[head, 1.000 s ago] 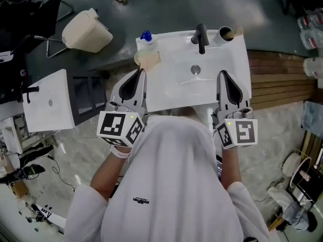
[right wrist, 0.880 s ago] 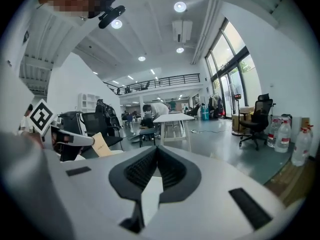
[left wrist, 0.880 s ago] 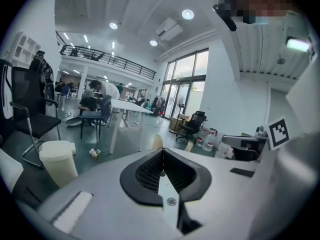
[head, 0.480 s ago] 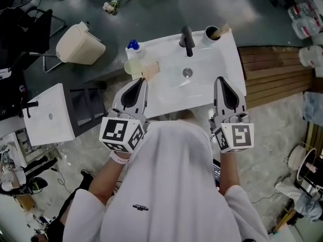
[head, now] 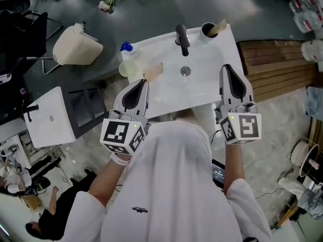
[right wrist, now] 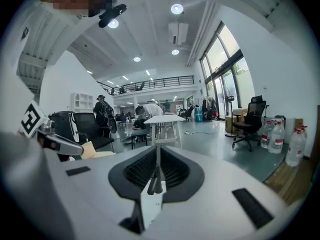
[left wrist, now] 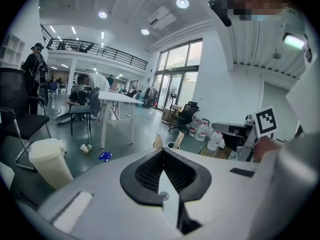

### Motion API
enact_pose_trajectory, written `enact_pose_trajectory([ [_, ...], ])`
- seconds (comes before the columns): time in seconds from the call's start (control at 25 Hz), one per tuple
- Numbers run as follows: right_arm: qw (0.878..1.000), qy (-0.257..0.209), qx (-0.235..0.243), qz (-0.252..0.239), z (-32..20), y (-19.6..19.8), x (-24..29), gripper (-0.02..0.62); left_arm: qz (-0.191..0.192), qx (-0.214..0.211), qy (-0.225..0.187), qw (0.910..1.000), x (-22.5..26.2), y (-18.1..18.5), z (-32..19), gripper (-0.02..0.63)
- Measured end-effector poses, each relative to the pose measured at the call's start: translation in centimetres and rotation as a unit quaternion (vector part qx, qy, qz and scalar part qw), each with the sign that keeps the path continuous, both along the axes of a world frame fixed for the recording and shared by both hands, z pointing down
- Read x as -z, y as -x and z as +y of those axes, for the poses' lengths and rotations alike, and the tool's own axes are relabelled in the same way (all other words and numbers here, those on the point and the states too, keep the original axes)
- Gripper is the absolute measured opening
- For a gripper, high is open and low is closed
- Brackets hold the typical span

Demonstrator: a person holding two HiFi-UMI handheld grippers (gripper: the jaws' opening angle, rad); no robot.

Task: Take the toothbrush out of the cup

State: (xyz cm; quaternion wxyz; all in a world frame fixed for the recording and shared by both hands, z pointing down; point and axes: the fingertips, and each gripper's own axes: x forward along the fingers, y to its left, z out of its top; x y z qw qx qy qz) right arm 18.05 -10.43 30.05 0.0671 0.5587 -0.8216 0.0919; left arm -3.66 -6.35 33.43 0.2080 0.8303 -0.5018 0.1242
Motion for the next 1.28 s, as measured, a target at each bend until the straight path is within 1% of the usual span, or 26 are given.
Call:
enact_pose_trajectory([
  [0.16, 1.0, 0.003, -0.008, 0.0, -2.5, -1.3, -0.9, 0.009, -0.006, 0.001, 0.014, 0.9999, -1.0, -0.8, -0.9, 0.006],
  [0.44, 0.999, 0.025, -0.021, 0.0, -7.0, -3.4, -4.1, 0.012, -0.018, 0.002, 0.043, 0.9989, -3.5, -2.2, -2.9, 0.006],
  [0.48, 0.999, 0.029, -0.023, 0.0, -7.5, -3.6, -4.5, 0.022, -0.019, 0.002, 0.047, 0.9987, -3.8, -2.4, -3.1, 0.006],
  [0.56, 0.999, 0.038, -0.025, -0.001, -8.7, -4.2, -5.5, 0.086, -0.022, 0.002, 0.056, 0.9982, -4.5, -2.7, -3.5, 0.006],
  [0.88, 0.997, 0.062, -0.045, 0.016, -13.2, -5.9, -9.2, 0.086, -0.03, 0.002, 0.091, 0.9954, -7.5, -3.5, -5.2, 0.006],
  [1.28, 0.995, 0.09, -0.048, 0.02, -17.1, -6.9, -13.2, 0.086, -0.035, 0.015, 0.113, 0.9929, -9.9, -3.5, -6.5, 0.006],
])
